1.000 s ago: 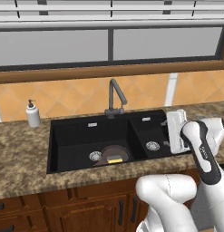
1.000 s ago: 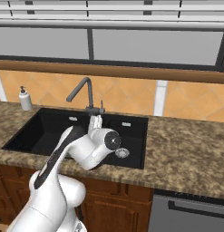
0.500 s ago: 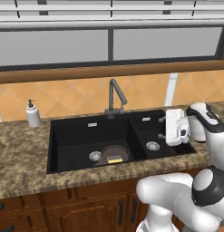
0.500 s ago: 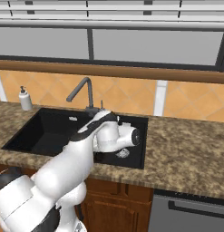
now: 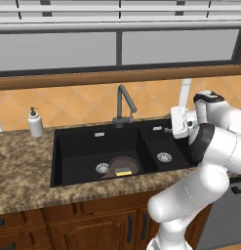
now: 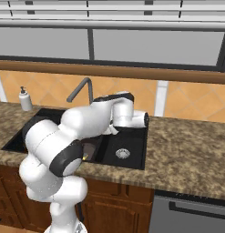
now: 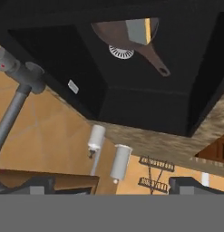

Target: Pick the pan and sponge and place them into the sink. Then turn on the water.

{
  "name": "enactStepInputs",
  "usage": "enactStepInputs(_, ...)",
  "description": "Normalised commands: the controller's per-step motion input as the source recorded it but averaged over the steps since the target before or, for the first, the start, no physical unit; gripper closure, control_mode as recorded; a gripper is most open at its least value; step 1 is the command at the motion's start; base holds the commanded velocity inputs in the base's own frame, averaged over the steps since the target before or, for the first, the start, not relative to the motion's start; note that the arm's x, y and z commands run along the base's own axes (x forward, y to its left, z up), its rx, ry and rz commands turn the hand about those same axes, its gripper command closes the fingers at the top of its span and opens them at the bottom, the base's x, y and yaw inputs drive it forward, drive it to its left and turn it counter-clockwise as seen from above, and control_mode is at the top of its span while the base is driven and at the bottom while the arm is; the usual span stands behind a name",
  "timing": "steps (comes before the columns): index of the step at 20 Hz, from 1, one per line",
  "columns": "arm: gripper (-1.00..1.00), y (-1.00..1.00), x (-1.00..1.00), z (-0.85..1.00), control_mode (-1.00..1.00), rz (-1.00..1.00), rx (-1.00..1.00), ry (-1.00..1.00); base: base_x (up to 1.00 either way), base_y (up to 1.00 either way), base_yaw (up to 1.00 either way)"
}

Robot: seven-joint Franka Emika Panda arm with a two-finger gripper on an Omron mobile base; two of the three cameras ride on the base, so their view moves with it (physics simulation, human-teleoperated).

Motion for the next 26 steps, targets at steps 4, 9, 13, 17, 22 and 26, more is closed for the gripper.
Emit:
enactStepInputs(4,-1.0,0.0,0.81,0.0,-1.0,0.02,0.04,0.0,0.0,0.0,0.0)
enactStepInputs(9,-1.0,0.0,0.75,0.0,-1.0,0.02,0.04,0.0,0.0,0.0,0.0)
enactStepInputs(13,-1.0,0.01,0.67,-0.06,-1.0,0.02,0.0,0.0,0.0,0.0,0.0)
enactStepInputs(17,-1.0,0.08,0.45,-0.31,-1.0,0.02,0.0,0.0,0.0,0.0,0.0)
enactStepInputs(22,-1.0,0.15,0.13,-0.48,-1.0,0.01,0.0,-0.06,0.0,0.0,0.0)
enactStepInputs(26,-1.0,0.24,0.0,-0.48,-1.0,0.0,0.0,-0.08,0.0,0.0,0.0)
